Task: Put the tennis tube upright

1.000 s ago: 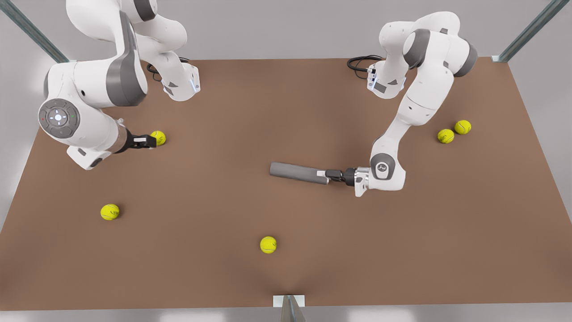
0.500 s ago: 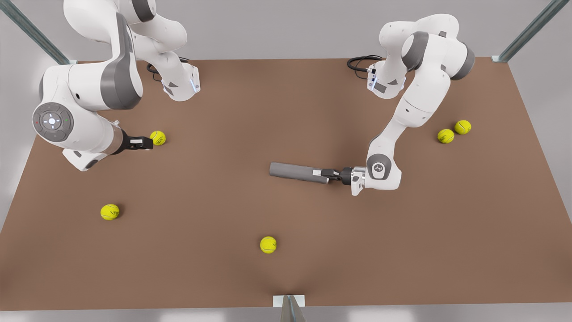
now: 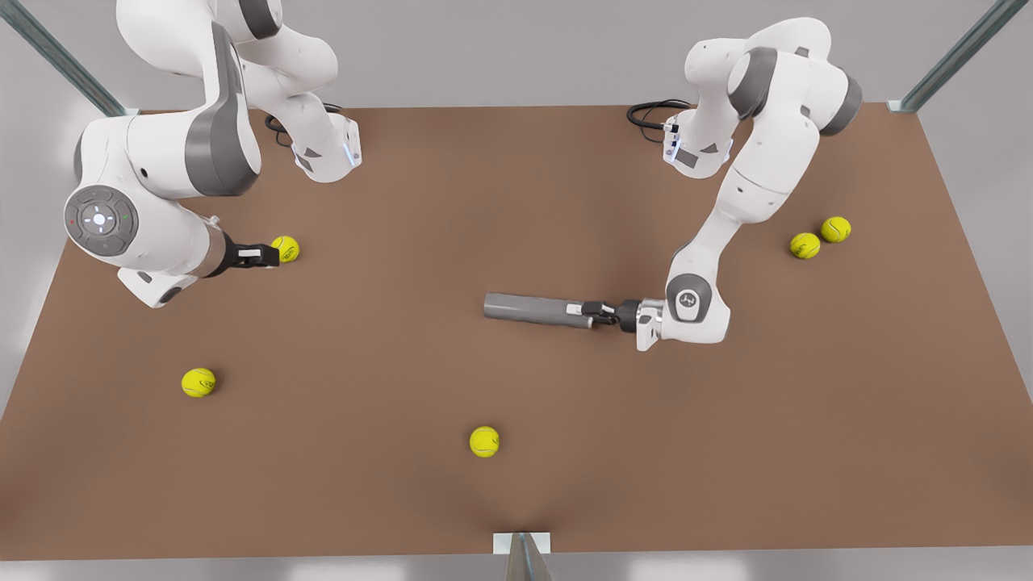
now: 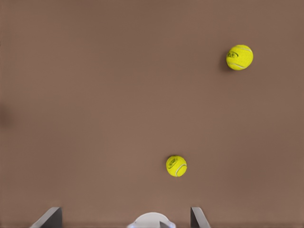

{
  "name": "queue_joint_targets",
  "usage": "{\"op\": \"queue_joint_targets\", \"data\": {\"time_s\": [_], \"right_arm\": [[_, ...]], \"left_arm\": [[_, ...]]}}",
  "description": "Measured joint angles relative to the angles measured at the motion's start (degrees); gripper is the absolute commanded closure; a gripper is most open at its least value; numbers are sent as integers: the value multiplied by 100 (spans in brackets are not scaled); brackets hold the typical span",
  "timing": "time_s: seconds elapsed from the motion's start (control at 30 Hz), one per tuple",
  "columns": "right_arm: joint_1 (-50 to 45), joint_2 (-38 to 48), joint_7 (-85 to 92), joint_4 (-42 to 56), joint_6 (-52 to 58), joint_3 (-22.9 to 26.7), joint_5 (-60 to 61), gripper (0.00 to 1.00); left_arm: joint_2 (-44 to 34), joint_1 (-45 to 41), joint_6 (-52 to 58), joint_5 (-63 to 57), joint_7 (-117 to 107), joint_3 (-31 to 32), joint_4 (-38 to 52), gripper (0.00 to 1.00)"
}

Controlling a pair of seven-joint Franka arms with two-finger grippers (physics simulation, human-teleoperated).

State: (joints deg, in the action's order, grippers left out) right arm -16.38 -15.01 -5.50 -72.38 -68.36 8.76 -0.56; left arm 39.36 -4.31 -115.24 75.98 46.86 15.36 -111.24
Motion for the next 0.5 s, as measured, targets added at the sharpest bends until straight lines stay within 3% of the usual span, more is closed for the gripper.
{"op": "queue_joint_targets", "data": {"time_s": [0.23, 0.5], "right_arm": [[370, -13, -3, 52, 37, 42, 57, 0], [637, -1, -9, 75, -99, 33, 53, 0]], "left_arm": [[-364, -6, 107, -375, -59, -8, -50, 79], [-1249, -29, 269, -1479, -439, -305, -41, 79]]}}
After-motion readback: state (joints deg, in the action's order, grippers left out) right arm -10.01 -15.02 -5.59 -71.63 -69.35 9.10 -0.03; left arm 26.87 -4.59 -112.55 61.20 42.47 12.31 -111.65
